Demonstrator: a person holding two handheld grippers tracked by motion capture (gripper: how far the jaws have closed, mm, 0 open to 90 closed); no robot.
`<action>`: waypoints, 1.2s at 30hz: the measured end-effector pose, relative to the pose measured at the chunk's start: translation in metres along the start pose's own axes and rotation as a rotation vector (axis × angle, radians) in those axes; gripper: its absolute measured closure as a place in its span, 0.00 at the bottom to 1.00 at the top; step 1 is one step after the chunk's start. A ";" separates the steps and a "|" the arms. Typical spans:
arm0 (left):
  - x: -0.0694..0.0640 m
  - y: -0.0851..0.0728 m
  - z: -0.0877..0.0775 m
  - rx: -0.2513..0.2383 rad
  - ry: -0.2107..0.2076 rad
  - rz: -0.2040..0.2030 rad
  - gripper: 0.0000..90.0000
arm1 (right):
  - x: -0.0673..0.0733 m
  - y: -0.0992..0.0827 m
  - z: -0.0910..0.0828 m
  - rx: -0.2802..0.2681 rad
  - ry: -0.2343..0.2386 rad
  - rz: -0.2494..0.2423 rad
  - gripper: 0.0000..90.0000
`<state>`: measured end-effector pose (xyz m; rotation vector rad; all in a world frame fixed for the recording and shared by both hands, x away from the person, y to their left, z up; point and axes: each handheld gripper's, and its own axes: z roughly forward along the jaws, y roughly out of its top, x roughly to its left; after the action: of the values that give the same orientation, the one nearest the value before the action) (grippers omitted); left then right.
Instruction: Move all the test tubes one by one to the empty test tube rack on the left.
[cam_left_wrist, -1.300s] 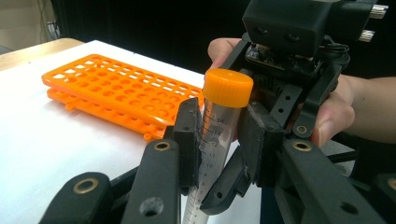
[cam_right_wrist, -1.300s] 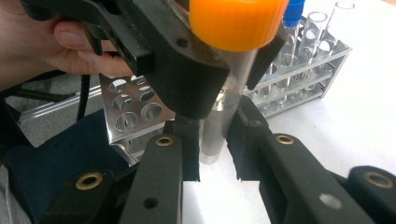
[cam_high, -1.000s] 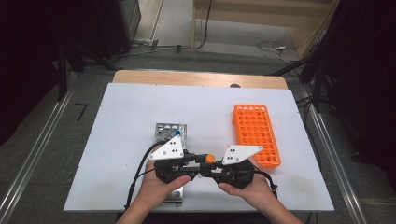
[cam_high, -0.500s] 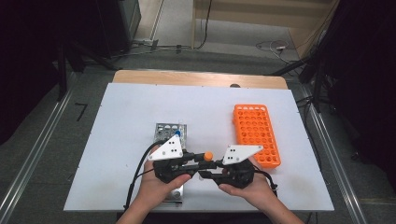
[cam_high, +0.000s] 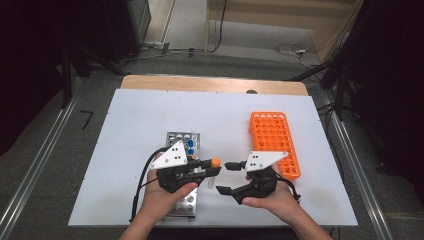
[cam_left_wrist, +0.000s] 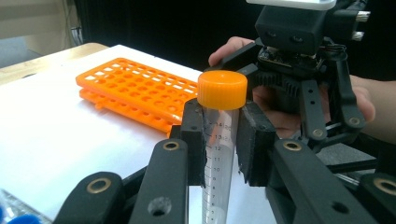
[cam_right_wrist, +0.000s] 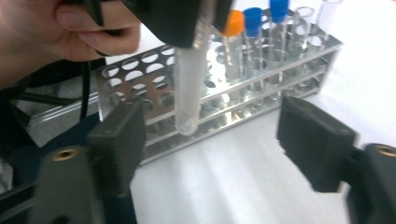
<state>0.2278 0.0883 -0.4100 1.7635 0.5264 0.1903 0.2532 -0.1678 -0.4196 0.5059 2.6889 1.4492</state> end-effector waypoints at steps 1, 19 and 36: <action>0.001 0.000 -0.001 -0.004 0.004 0.000 0.83 | -0.002 0.000 -0.001 -0.003 -0.002 0.001 0.19; 0.017 -0.004 -0.024 -0.006 0.088 -0.001 0.83 | -0.040 -0.016 -0.023 -0.025 -0.029 0.054 0.00; 0.030 -0.021 -0.029 -0.040 0.186 -0.015 0.83 | -0.073 -0.037 -0.057 -0.051 -0.133 0.140 0.00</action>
<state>0.2373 0.1304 -0.4268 1.7113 0.6654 0.3542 0.3015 -0.2544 -0.4264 0.7717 2.5526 1.4548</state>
